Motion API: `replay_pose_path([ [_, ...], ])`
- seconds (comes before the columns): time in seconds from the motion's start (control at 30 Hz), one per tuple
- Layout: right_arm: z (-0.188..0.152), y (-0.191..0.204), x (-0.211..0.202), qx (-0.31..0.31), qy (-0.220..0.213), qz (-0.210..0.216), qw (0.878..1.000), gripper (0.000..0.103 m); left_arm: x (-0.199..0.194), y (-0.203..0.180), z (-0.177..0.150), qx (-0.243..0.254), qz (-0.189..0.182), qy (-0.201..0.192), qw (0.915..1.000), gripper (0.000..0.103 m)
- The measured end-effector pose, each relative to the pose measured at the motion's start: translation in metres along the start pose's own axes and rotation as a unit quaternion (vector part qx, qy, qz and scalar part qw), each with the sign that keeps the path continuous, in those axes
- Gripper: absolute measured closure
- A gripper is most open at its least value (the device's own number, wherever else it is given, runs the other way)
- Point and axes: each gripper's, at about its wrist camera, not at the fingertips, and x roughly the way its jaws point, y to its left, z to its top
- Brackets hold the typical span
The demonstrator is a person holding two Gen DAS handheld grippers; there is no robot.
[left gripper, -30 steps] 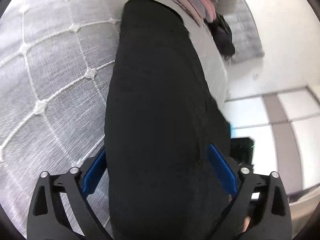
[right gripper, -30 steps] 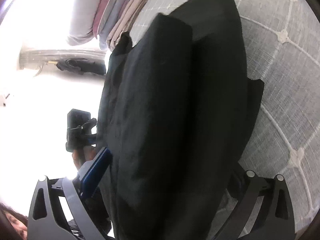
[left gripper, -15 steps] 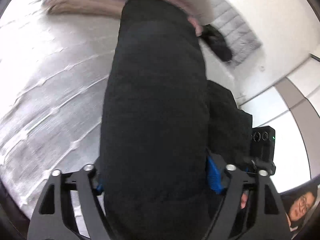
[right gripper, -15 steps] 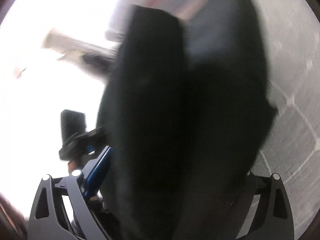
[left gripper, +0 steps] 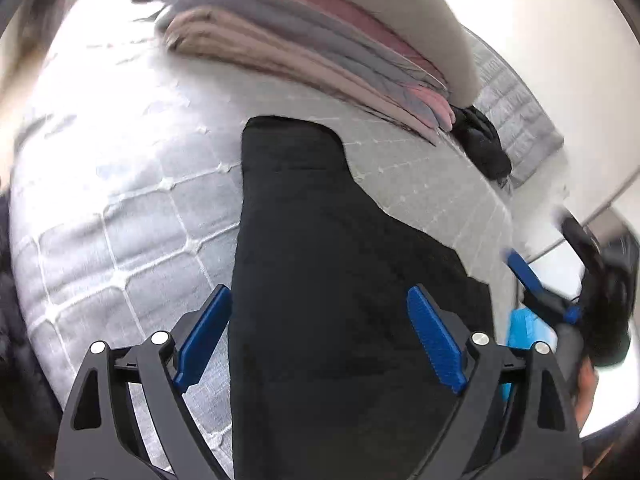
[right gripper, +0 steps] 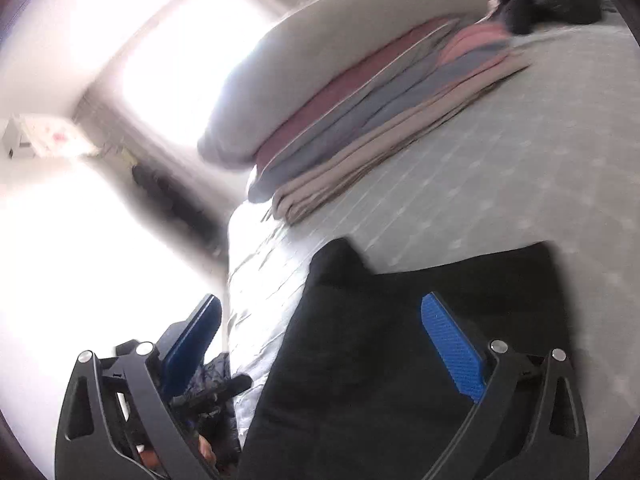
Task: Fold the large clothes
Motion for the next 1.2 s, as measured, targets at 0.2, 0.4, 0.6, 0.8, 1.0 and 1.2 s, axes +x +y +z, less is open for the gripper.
replay_pose_path([
  [0.2,-0.014,-0.068,0.060,0.022,0.013,-0.088,0.996,0.008,0.029,-0.047,-0.038,0.093,0.073,0.035,0.9924,0.014],
  [0.4,-0.014,-0.067,0.055,0.001,0.011,-0.103,0.995,0.007,0.032,-0.067,-0.049,0.092,0.087,0.017,0.9918,0.013],
  [0.6,-0.030,-0.066,0.047,-0.012,0.013,-0.112,0.994,0.007,0.033,-0.071,-0.059,0.101,0.106,0.002,0.9892,0.013],
  [0.8,-0.024,-0.077,0.040,0.001,0.026,-0.110,0.994,0.007,0.041,-0.081,-0.064,0.127,0.126,-0.006,0.9839,0.013],
  [1.0,-0.023,-0.057,0.025,-0.047,0.072,-0.122,0.989,0.007,0.034,-0.083,-0.067,0.139,0.140,-0.023,0.9801,0.013],
  [1.2,-0.031,-0.086,0.035,-0.045,0.117,-0.144,0.982,0.005,0.031,-0.085,-0.068,0.141,0.137,-0.025,0.9803,0.013],
])
